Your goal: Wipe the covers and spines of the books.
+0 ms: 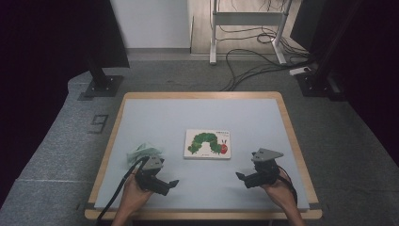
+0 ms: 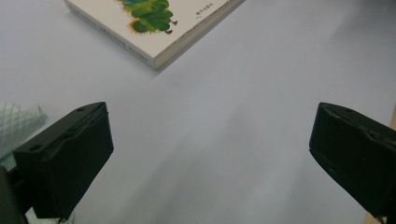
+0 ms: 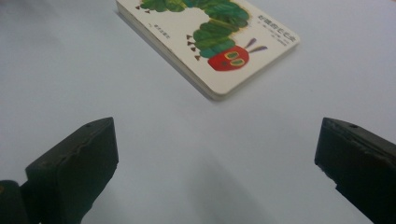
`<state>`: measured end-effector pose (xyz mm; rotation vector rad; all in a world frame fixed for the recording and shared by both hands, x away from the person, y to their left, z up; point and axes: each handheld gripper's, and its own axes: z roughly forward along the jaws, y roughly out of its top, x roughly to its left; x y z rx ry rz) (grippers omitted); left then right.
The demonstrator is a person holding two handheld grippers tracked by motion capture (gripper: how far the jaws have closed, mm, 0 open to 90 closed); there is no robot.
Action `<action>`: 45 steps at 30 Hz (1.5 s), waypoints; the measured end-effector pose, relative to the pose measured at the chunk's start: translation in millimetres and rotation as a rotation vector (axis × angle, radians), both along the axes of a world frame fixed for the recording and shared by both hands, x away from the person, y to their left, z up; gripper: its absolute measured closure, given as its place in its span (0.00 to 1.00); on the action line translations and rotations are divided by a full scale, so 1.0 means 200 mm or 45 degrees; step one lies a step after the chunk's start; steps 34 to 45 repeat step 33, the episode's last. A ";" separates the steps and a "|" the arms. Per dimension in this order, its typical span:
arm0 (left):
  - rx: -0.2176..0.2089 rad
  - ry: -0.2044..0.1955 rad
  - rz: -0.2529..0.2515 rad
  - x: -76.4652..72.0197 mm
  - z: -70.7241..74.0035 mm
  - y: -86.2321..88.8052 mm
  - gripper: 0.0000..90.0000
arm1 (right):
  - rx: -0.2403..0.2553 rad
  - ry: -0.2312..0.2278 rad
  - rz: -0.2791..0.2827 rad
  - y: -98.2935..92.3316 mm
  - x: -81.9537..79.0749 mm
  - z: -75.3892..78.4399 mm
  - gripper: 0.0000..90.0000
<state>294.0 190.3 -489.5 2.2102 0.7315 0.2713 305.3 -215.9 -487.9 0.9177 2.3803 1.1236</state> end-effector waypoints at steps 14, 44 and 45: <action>0.048 0.046 0.017 -0.02 -0.17 0.03 0.00 | 0.000 0.051 -0.154 -0.20 -0.04 -0.13 0.00; 0.130 0.054 0.030 -0.01 -0.20 0.00 0.00 | -0.034 0.132 -0.221 -0.25 -0.03 -0.25 0.00; 0.130 0.054 0.030 -0.01 -0.20 0.00 0.00 | -0.034 0.132 -0.221 -0.25 -0.03 -0.25 0.00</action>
